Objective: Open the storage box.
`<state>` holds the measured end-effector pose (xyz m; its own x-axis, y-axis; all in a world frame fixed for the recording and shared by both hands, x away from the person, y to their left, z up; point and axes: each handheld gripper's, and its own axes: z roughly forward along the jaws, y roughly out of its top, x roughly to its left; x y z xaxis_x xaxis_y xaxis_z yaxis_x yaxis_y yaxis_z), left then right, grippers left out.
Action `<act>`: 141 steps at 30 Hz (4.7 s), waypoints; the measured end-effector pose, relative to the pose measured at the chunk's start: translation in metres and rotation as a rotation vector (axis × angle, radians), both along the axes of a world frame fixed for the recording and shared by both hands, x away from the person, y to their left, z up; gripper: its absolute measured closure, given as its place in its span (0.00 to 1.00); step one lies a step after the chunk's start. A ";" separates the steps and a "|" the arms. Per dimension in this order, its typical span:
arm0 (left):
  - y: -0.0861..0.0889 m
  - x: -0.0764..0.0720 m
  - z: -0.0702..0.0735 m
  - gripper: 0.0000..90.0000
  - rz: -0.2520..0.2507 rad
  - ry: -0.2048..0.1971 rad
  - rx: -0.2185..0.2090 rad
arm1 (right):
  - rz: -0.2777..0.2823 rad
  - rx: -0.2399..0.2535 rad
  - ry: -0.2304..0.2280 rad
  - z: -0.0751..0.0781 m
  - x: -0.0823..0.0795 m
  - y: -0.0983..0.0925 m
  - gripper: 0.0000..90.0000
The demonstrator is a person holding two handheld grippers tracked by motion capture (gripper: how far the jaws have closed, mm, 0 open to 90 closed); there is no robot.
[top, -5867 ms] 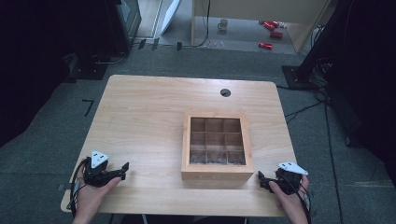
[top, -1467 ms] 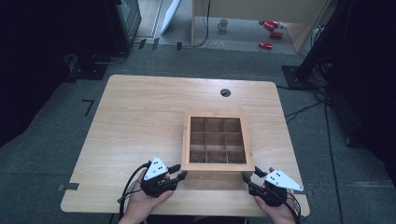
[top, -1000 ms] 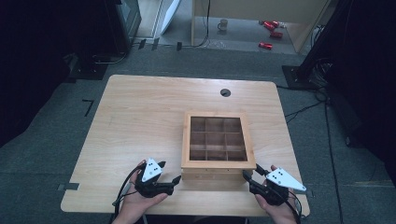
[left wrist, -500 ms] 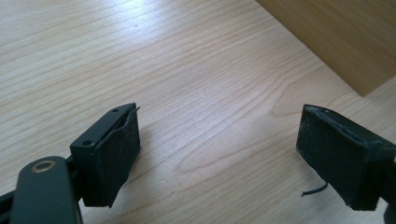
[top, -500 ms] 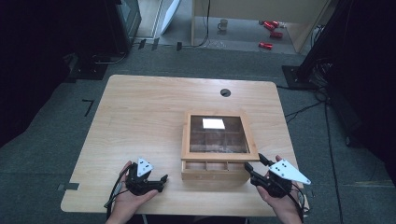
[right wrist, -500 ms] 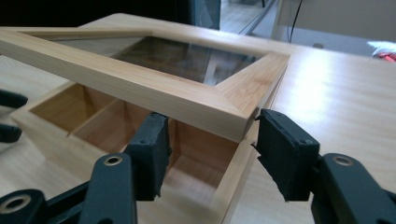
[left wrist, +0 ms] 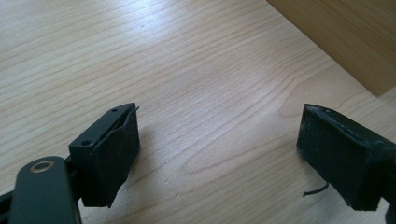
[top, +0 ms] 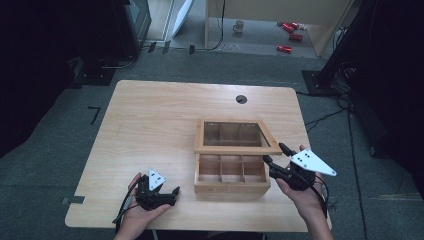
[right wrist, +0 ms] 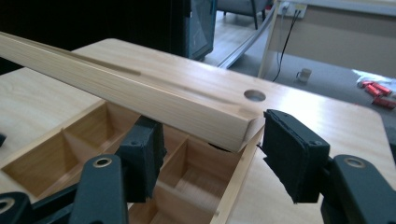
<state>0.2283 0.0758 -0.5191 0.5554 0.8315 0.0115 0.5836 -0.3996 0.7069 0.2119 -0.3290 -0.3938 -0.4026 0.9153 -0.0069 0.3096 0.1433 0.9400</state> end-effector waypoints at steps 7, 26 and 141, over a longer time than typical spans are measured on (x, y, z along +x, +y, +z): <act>0.000 0.000 0.000 0.15 0.002 0.001 0.001 | 0.017 -0.018 -0.042 0.010 0.018 0.000 0.44; -0.001 0.000 0.000 0.15 0.003 0.000 -0.002 | 0.074 0.020 -0.067 0.011 0.056 -0.014 0.55; -0.003 0.001 0.000 0.15 -0.001 -0.001 0.000 | -0.092 0.194 0.179 0.014 0.110 -0.041 0.07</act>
